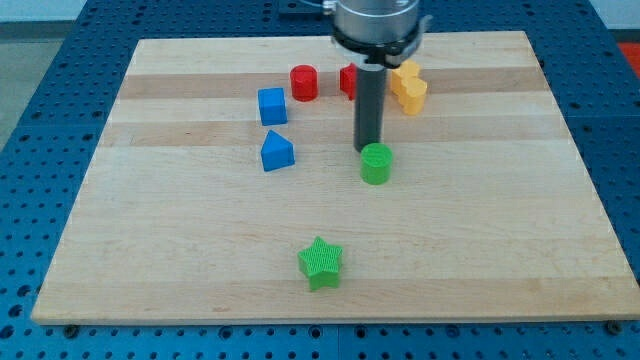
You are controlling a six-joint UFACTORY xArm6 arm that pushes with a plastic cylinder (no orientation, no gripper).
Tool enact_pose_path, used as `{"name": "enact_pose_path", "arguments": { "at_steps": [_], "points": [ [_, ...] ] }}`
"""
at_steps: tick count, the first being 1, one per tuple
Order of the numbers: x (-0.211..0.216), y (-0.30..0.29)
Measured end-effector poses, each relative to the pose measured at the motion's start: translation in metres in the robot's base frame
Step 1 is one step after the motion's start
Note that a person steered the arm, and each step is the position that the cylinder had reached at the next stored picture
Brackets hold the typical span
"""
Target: Push the green circle towards green star
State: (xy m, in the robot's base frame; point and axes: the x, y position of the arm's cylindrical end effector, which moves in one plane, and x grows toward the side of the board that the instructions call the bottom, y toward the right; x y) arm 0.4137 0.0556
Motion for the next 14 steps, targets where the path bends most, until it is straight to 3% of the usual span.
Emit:
{"name": "enact_pose_path", "arguments": {
  "at_steps": [1,3,11,13,14],
  "points": [
    [-0.003,0.046],
    [-0.001,0.056],
    [0.064,-0.105],
    [0.101,-0.122],
    [0.088,-0.132]
  ]
}}
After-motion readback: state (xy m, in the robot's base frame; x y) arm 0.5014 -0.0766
